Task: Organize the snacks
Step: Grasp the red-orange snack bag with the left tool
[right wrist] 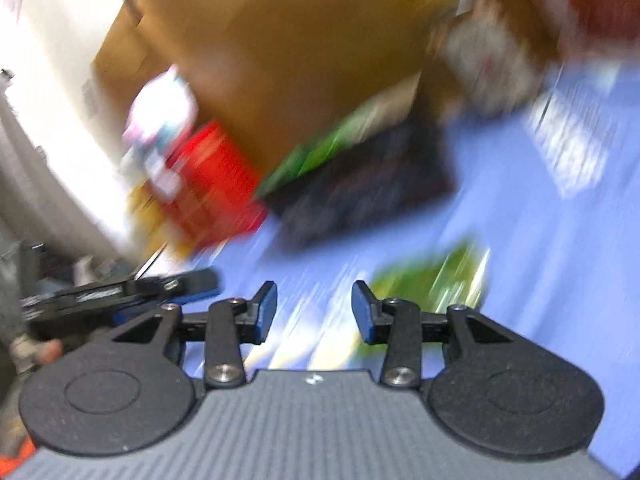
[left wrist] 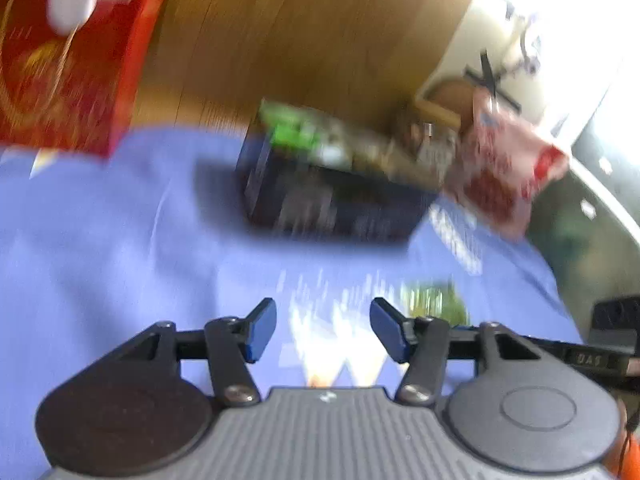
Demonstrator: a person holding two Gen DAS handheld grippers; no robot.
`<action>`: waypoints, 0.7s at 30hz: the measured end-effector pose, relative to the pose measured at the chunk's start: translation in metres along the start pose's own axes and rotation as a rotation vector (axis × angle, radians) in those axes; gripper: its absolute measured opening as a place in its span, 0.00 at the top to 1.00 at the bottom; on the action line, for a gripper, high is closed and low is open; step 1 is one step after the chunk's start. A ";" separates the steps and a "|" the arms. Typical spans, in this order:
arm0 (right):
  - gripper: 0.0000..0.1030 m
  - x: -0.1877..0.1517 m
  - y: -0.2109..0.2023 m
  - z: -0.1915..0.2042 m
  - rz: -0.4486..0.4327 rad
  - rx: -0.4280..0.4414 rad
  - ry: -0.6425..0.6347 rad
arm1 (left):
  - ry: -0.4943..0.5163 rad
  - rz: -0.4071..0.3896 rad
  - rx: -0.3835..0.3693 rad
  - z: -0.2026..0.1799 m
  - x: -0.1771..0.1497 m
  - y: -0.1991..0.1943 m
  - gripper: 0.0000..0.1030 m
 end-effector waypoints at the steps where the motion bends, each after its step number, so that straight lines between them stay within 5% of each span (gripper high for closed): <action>1: 0.57 -0.012 0.004 0.005 0.051 0.031 0.014 | -0.007 0.037 -0.003 0.005 -0.012 -0.003 0.48; 8: 0.57 -0.054 0.002 0.027 0.195 0.159 0.183 | -0.136 0.105 -0.094 0.023 -0.038 -0.014 0.50; 11: 0.79 -0.064 0.005 0.031 0.195 0.103 0.154 | -0.192 0.133 -0.158 0.018 -0.044 -0.009 0.55; 14: 0.89 -0.061 0.008 0.028 0.167 0.071 0.186 | -0.225 0.141 -0.199 0.011 -0.051 -0.006 0.59; 21: 0.78 -0.056 0.007 0.022 0.097 0.109 0.233 | -0.313 0.096 -0.207 0.012 -0.063 -0.010 0.61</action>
Point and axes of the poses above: each gripper's, at about its wrist camera, not at the fingertips, and y roughly the way its jaws point, z to its left, x to its top, the point moved 5 cm from there along y, roughly the way its jaws point
